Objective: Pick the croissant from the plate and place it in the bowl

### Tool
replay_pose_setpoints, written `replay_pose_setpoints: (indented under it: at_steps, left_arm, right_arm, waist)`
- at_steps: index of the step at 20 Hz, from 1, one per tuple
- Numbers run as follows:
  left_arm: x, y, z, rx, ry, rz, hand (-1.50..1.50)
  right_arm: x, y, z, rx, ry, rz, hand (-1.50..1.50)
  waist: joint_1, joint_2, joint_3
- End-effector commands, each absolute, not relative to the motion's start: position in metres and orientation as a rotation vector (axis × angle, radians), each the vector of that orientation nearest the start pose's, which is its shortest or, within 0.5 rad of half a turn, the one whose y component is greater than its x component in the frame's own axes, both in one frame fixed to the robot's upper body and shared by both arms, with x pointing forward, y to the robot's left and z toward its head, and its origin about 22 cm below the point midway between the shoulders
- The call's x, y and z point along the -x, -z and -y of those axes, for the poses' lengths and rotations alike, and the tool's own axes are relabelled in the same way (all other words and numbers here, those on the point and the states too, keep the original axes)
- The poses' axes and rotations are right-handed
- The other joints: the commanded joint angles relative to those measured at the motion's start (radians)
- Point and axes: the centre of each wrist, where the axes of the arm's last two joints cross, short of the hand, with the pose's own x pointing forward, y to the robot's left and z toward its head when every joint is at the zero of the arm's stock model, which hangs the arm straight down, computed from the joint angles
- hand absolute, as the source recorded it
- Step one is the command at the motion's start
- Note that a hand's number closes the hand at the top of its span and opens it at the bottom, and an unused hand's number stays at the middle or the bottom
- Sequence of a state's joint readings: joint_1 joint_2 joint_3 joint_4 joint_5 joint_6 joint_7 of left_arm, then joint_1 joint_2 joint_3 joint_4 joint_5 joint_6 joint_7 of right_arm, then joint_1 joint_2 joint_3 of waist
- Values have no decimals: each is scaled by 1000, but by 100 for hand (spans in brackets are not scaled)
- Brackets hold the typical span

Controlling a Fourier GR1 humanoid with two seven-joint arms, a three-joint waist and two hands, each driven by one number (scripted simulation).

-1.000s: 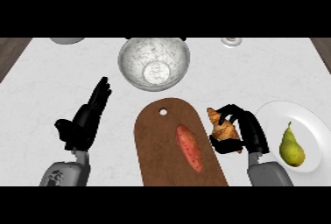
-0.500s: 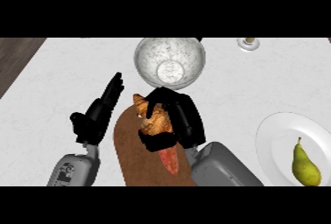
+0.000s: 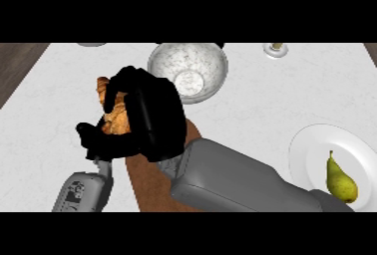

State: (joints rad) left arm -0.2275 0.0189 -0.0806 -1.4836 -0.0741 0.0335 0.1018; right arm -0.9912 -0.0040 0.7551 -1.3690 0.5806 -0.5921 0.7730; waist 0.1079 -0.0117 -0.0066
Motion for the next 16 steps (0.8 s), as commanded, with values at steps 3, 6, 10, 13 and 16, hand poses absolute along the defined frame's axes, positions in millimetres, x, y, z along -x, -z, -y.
replay_pose_setpoints:
  at_steps: [3,6,10,13,16]
  left_arm:
    - [-292,-37,-181,16,195,1595,0]
    - [-293,-37,-176,15,199,1597,0]
    - [-297,-40,-184,-2,180,1621,0]
    - [-297,-45,-192,0,189,1619,0]
    - [-290,-26,-188,-9,180,1619,0]
  right_arm:
    - [-274,-238,-78,610,-564,1923,150]
    - [-284,-265,-89,654,-516,1901,150]
    - [-297,-283,-99,719,-468,1862,150]
    - [-309,-296,-102,723,-453,1832,150]
    - [-335,-281,-98,912,-522,1744,150]
  waist:
    - [3,4,0]
    - [-1,16,1]
    - [-14,19,1]
    - [-15,21,2]
    - [-26,24,0]
